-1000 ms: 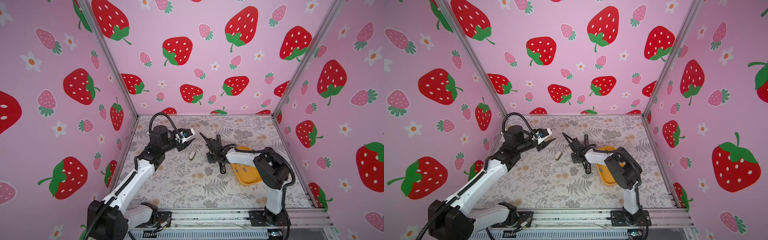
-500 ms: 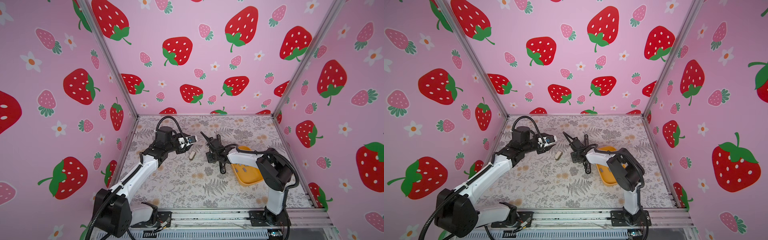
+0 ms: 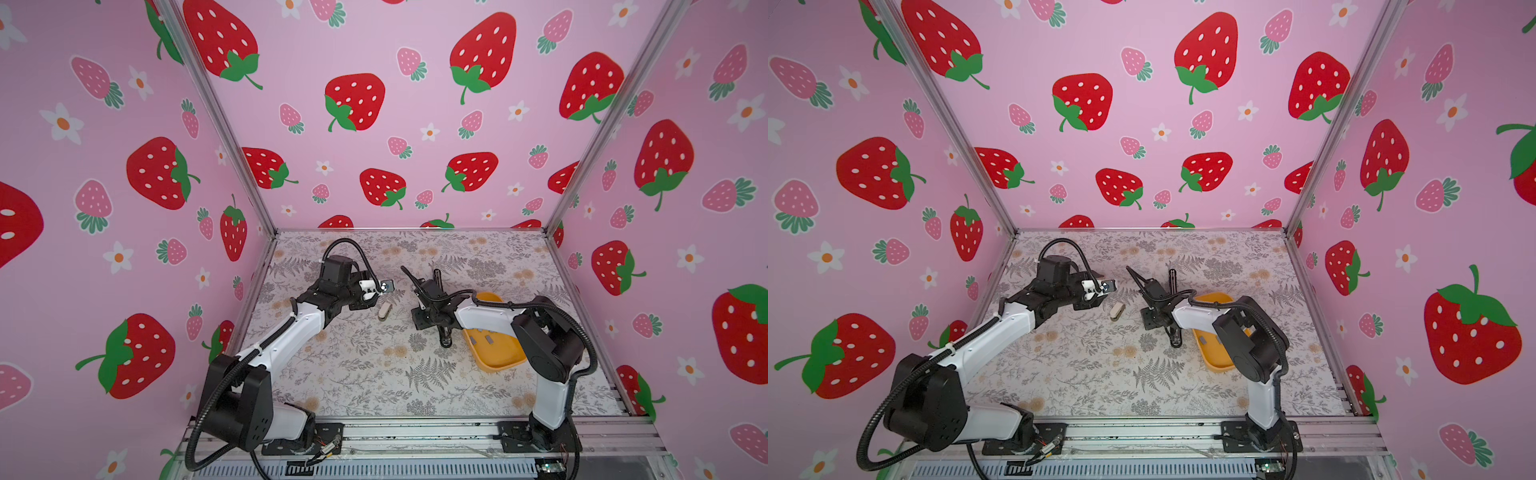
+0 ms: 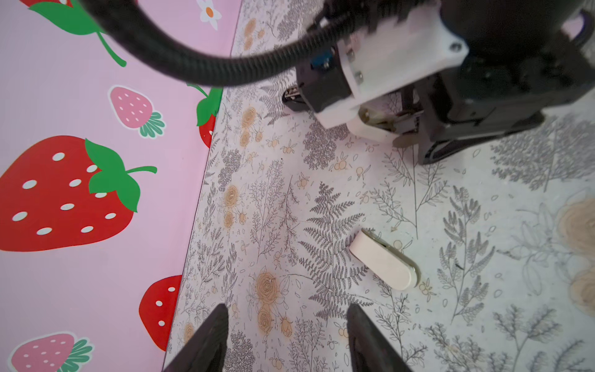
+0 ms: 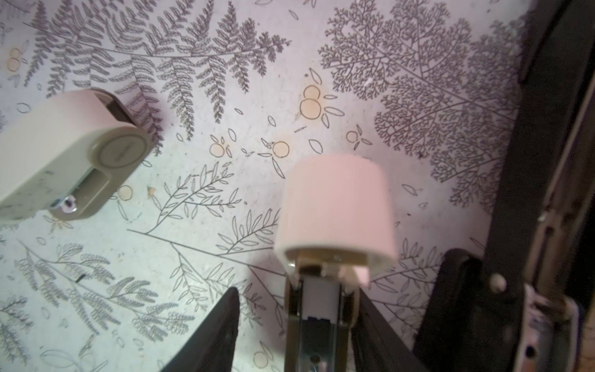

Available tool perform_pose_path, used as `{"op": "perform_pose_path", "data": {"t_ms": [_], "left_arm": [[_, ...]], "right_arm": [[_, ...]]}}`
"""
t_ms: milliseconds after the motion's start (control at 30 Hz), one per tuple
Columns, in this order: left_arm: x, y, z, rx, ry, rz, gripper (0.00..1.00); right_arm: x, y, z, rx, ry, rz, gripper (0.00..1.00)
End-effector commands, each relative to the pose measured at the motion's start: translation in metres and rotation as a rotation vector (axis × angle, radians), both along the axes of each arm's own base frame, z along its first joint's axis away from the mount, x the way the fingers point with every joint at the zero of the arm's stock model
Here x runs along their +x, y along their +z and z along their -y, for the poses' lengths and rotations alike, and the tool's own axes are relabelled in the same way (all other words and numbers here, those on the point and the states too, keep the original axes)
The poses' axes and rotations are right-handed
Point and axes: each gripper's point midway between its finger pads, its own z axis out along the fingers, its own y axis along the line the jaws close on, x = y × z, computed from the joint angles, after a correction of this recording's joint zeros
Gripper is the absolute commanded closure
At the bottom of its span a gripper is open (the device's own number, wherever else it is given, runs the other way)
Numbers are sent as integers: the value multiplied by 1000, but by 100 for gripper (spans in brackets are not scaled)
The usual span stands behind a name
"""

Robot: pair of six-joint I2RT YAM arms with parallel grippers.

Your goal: Load the staples into the stapler

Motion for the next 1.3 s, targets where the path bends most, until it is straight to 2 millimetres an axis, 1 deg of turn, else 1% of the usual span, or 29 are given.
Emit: {"op": "perform_pose_path", "data": {"t_ms": [0,100,167,267,367,433,600,733,833,1000,1100,1267], "left_arm": [[10,-8,-2,90,-45,56,36],[13,-22,2,122,-86,33,36],[11,-32,5,141,-119,11,36],[4,-47,8,192,-169,-14,36],[-4,-62,10,249,-200,-40,36],[-7,-69,11,267,-210,-52,36],[-9,-91,7,352,-212,-94,36],[-8,-92,16,359,-233,-95,36],[-7,-92,22,365,-253,-87,36],[-7,-92,25,384,-281,-85,36],[-1,-96,18,445,-274,-85,36],[4,-97,18,472,-287,-70,37]], "right_arm": [[-1,1,8,-19,-29,9,44],[5,17,19,-25,-45,53,43],[7,30,24,-16,-49,81,41],[6,50,28,25,-47,113,38],[6,65,33,52,-58,144,37],[4,69,34,68,-58,150,36],[3,70,35,80,-64,152,37],[8,81,52,62,-120,212,37],[14,91,66,83,-167,245,37],[23,105,91,141,-242,274,37],[23,111,96,174,-252,281,37],[24,111,99,193,-255,273,37]]}}
